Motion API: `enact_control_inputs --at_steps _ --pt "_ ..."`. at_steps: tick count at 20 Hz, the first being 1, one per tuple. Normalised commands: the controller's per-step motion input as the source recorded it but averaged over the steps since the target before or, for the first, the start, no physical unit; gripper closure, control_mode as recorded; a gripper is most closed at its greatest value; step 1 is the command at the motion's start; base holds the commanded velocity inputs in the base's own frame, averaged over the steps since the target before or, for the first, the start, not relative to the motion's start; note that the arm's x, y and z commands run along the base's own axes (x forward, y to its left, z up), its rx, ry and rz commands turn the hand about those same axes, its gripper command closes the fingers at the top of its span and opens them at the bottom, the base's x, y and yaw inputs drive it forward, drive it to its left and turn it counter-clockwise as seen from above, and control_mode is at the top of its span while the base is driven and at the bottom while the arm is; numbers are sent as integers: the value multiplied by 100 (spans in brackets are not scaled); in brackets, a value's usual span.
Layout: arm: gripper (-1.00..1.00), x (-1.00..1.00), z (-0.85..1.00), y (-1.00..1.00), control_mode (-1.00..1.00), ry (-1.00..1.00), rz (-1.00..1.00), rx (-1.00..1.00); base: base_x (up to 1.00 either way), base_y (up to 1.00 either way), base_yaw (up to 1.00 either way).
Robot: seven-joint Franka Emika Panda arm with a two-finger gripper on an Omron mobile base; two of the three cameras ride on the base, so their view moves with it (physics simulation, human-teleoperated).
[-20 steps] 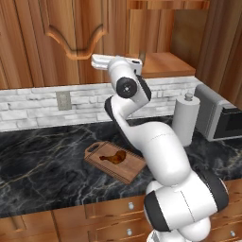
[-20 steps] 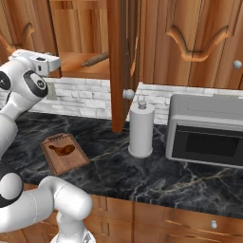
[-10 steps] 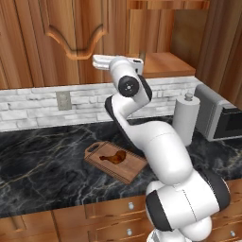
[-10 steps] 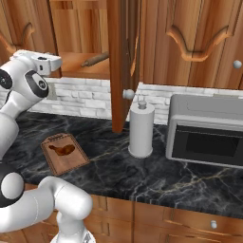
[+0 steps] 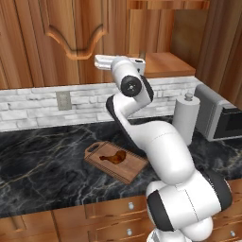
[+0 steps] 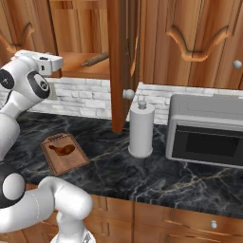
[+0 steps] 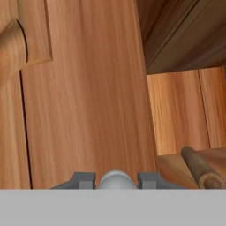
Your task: Open the cabinet, retrieve the rolling pin, and place it next to the meat on the cutting board to prepare for tenderizing.
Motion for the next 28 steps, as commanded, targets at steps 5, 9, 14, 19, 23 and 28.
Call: enact_control_inputs --at_steps 5,9,14,19,23,28 --pt "100 -18 1 6 -100 -1 0 0 0 0 0" --pt "100 -65 0 29 -100 0 0 -2 0 0 0" --pt "100 -66 0 51 -100 4 0 -4 0 0 0" --pt "100 -64 -2 72 -100 13 0 -8 0 0 0" --pt "100 -68 -10 77 -100 13 0 -7 0 0 0" --pt "100 -71 -21 80 -100 10 0 -3 0 0 0"
